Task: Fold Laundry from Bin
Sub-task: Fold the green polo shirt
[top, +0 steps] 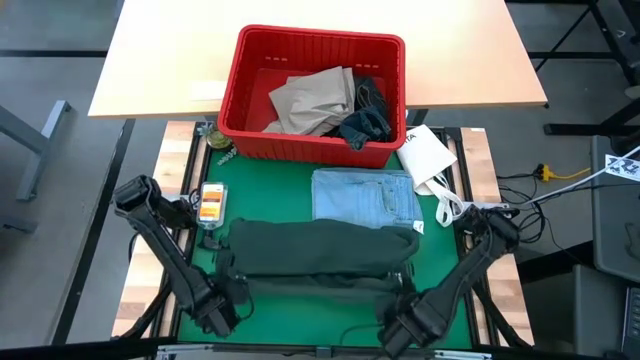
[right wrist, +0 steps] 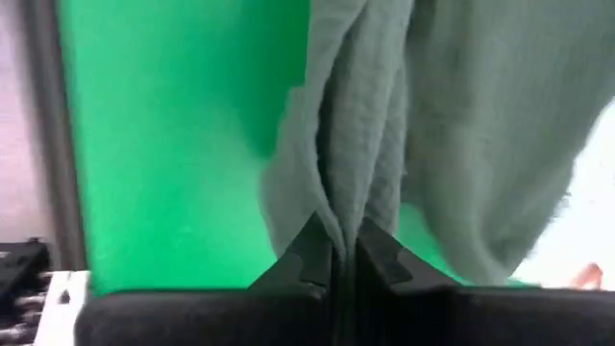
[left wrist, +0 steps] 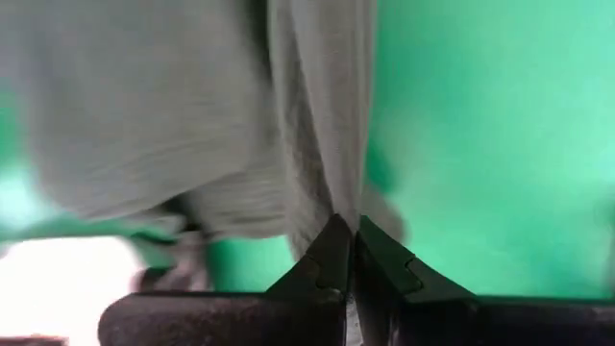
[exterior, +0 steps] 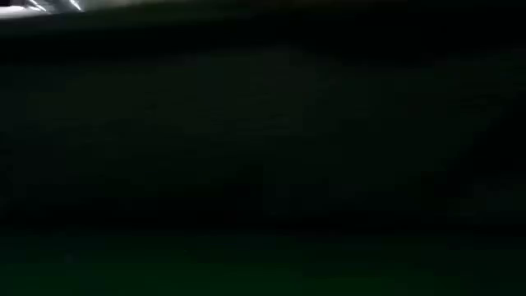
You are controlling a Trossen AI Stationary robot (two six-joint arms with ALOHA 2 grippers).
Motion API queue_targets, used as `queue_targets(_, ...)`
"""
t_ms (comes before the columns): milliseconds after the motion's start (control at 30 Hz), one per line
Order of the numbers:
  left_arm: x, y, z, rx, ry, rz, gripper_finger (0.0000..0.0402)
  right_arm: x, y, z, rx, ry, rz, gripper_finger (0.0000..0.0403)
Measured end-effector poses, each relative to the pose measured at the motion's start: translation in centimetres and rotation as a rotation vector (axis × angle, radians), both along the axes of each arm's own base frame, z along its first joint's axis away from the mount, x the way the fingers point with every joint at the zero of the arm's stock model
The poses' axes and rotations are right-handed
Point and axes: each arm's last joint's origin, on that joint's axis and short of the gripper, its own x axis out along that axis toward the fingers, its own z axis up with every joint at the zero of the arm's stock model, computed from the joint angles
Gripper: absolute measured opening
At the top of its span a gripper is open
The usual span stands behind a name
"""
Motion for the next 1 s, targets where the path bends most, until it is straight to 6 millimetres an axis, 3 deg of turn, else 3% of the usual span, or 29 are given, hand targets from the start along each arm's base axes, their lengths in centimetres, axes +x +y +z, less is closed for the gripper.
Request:
queue_targets(233,0.6,2.7,0.0,0.219,-0.004,0.05,0.0,1.7,-2.7,0.5,-0.046,-0.038,0.005,0.0019)
queue_targets(400,0.8,4.7,-1.3,0.321,0.036,0.098,0.0,3.0,-4.4,0.3,-0.103,-0.07,-0.022,0.002)
queue_targets(733,0.2,8.1,-5.5,0.446,0.074,0.163,0.0,2.8,-8.1,-3.0,-0.18,0.072,-0.083,0.0021)
queue_targets(1000,1.2,9.7,-6.1,0.484,0.027,0.201,0.0,2.8,-10.8,-3.8,-0.229,0.109,-0.152,0.0021)
